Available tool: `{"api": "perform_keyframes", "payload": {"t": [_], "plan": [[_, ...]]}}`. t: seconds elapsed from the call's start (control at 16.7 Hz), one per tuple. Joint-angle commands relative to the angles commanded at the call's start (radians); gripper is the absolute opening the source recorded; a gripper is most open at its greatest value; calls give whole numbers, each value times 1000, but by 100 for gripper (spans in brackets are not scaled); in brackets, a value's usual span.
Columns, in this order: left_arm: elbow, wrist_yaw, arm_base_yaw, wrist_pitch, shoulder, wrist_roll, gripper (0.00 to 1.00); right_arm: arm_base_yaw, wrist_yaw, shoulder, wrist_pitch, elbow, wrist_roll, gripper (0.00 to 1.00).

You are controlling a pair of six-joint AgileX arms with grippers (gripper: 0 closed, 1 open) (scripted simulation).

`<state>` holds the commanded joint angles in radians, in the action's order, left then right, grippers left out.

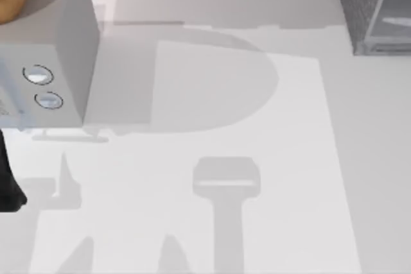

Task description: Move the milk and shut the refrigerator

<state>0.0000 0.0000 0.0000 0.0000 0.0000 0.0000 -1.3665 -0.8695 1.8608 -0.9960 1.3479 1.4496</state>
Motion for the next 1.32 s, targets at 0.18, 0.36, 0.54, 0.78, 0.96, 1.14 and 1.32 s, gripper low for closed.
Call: {"api": "perform_keyframes", "payload": {"t": [0.18,0.36,0.54,0.78,0.96,1.14,1.32], "plan": [[0,0,0,0,0,0,100,157,35,1,212,-5,-260,100],[0,0,0,0,0,0,100,289,67,-4,413,-16,-502,100],[0,0,0,0,0,0,100,381,93,-15,579,-31,-688,100],[0,0,0,0,0,0,100,435,109,-27,688,-45,-801,100],[0,0,0,0,0,0,100,436,109,-27,690,-46,-804,100],[0,0,0,0,0,0,100,416,111,-19,706,-67,-801,100],[0,0,0,0,0,0,100,481,168,-29,734,-98,-860,100]]}}
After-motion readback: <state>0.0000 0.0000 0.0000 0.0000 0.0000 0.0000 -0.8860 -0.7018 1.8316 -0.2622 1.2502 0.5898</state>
